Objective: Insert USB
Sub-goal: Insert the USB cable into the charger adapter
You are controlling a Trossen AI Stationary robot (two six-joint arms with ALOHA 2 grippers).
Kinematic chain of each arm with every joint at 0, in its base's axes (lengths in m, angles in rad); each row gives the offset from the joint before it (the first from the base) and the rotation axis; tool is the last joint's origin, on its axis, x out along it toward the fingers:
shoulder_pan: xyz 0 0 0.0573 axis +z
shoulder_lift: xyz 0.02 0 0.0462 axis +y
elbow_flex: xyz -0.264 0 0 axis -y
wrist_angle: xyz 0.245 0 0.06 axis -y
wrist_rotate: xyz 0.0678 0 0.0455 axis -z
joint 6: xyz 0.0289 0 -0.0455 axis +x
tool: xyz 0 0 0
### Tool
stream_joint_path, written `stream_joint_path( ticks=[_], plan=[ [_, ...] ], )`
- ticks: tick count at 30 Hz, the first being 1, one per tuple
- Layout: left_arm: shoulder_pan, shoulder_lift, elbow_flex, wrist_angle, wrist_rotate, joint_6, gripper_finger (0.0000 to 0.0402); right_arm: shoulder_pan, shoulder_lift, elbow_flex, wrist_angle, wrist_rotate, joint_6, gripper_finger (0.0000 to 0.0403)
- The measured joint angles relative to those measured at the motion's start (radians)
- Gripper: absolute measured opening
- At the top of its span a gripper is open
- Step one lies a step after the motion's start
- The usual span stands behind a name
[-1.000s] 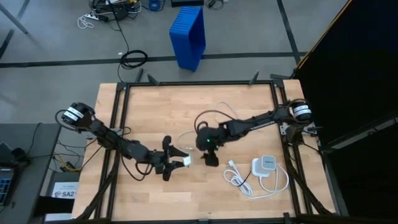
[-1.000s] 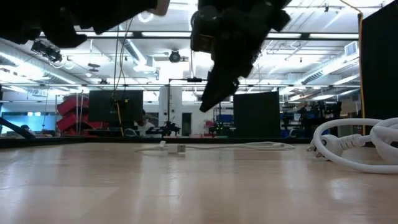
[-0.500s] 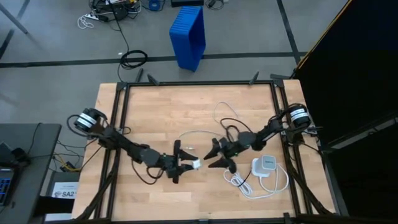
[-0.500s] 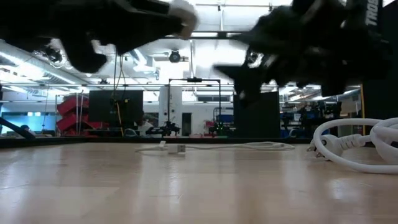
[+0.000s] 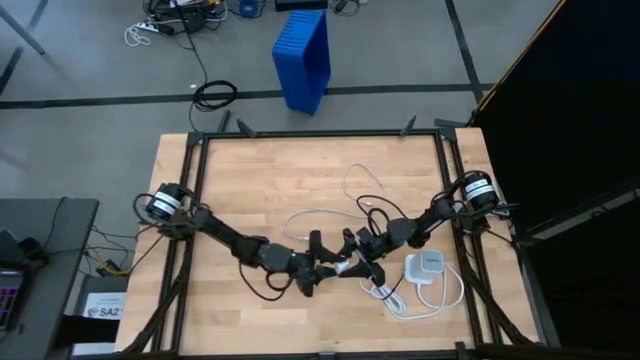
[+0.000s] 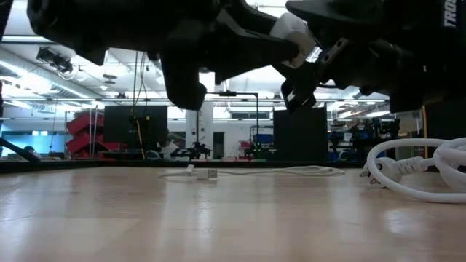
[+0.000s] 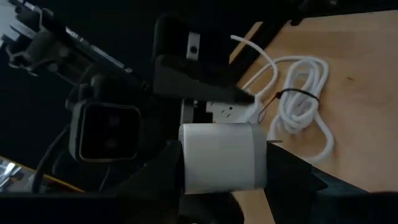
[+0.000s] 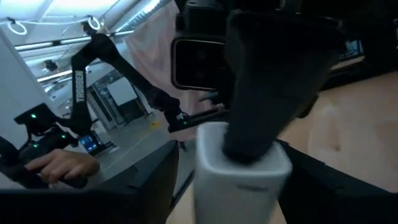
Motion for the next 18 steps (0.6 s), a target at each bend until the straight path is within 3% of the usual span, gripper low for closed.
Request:
stream_joint_path(
  ticks=[5,11,15,18],
  plan=[
    [-0.001,-0.003,-0.009,-0.008,0.005,-0.002,0.0163,0.0,-0.001,0.0,-0.02,-0.003,-0.005,0.0189],
    [-0.001,-0.004,-0.009,-0.01,0.008,0.004,0.0163,-0.001,-0.001,0.0,-0.026,-0.005,-0.002,0.0113],
    [-0.001,-0.004,-0.009,-0.007,0.001,-0.051,0.0166,-0.001,-0.001,0.0,-0.027,-0.005,-0.003,0.0113],
    [-0.004,-0.012,-0.01,-0.015,-0.067,-0.147,0.0183,-0.008,-0.001,0.0,-0.024,0.002,-0.018,0.0113]
  ],
)
